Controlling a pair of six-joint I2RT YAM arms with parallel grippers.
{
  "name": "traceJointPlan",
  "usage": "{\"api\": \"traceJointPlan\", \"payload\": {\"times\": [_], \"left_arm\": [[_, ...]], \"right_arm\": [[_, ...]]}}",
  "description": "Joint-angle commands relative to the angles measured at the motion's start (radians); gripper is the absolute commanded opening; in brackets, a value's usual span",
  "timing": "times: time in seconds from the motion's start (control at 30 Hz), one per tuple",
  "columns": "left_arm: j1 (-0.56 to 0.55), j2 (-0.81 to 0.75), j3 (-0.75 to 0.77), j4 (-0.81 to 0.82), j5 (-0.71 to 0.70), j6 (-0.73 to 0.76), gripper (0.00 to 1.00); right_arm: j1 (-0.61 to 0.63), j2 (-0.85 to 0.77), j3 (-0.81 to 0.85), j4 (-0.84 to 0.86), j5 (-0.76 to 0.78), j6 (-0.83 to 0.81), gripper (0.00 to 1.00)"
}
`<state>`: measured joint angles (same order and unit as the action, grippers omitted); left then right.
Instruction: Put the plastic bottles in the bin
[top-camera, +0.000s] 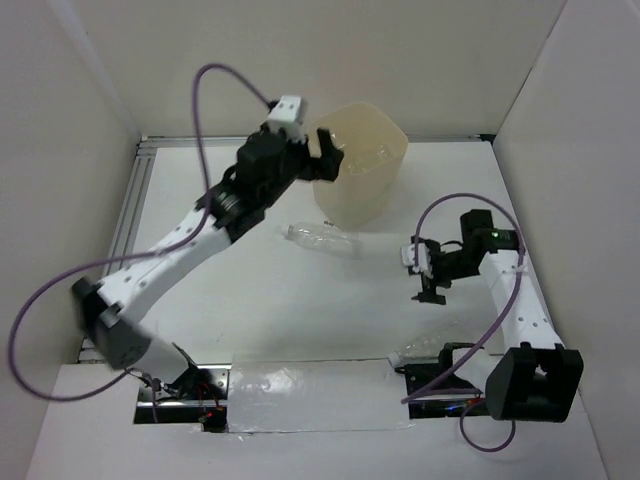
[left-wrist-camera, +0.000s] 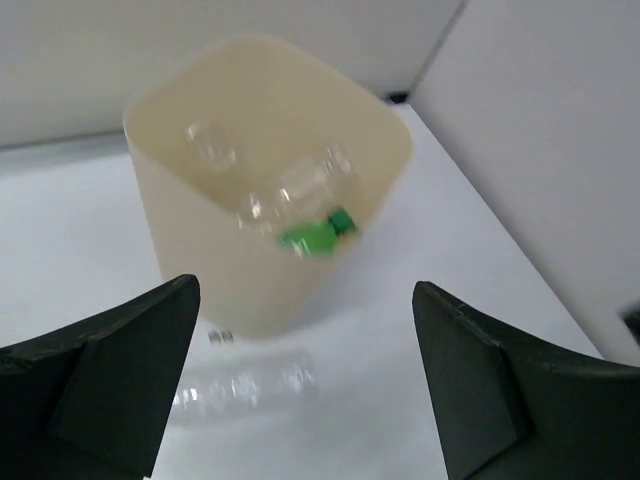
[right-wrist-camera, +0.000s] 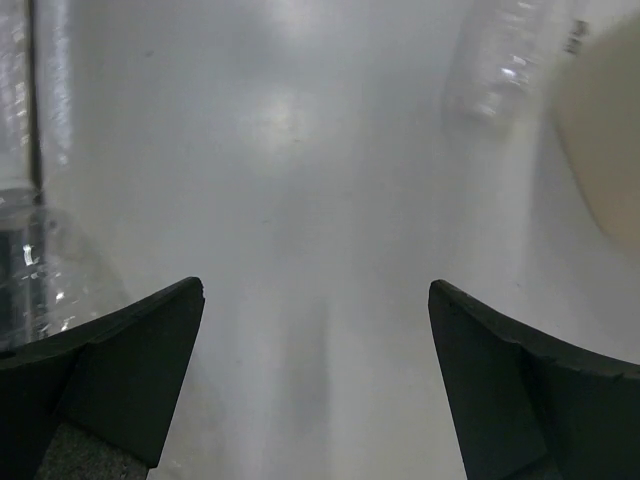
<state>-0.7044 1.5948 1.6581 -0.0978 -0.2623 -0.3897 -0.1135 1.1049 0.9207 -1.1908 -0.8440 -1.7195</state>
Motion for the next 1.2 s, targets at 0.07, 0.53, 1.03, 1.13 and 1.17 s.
{"api": "traceJointPlan", "payload": {"times": [0.07, 0.53, 1.03, 1.13, 1.17], "left_arm": [[-0.091, -0.396, -0.563, 0.007, 0.032, -0.157, 1.0], [-0.184, -0.576, -0.968, -0.04, -0.161, -0.622, 1.0], [-0.089, -0.292, -0.773, -0.135, -0.134, -0.904, 1.0], [-0.089, -0.369, -0.859, -0.135, -0.114, -0.821, 0.99], [-0.101, -0.43, -0.903, -0.135, -0.079, -0.719, 0.99]], "right_arm": [[0.181, -0.025, -0.081, -0.125, 0.169, -0.198, 1.0], [0.304, -0.1, -0.108, 0.146, 0.129, 0.292, 0.99], [0.55, -0.134, -0.118, 0.762, 0.423, 0.88, 1.0], [0.669, -0.065, -0.108, 0.839, 0.586, 0.868, 1.0], [0.69, -0.041, -0.097, 0.839, 0.601, 0.859, 1.0]]}}
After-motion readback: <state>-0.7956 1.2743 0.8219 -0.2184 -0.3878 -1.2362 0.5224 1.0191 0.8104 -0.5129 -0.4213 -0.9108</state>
